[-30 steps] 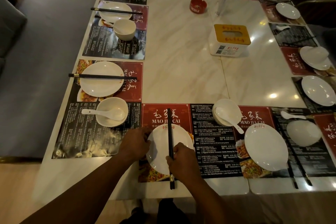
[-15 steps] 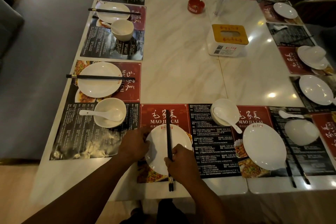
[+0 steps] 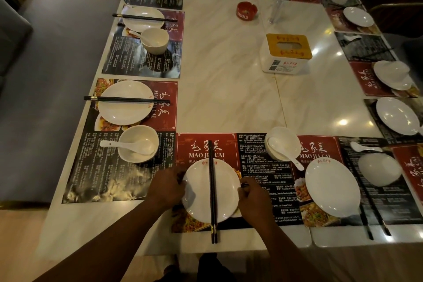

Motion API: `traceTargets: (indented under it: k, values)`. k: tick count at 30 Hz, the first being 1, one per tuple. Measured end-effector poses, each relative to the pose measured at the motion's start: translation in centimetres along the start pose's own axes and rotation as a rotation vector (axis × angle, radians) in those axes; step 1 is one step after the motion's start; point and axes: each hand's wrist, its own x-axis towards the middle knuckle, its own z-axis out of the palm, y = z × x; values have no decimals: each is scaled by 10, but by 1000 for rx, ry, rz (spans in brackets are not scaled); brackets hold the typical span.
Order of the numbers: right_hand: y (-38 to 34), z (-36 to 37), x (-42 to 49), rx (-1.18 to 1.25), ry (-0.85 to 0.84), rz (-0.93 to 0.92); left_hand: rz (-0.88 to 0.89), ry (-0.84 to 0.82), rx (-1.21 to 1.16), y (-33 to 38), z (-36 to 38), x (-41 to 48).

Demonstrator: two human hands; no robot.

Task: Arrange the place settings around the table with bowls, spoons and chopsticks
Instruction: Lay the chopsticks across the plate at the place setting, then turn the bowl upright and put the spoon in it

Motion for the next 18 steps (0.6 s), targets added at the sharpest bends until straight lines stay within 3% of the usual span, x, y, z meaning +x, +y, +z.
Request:
traceTargets:
  k: [12, 18]
  values:
    - [-4, -8, 1, -1, -7, -17, -14, 11, 50, 6, -4, -1]
    - [-17, -94, 23, -75, 331, -186, 39, 97, 81, 34, -18, 12]
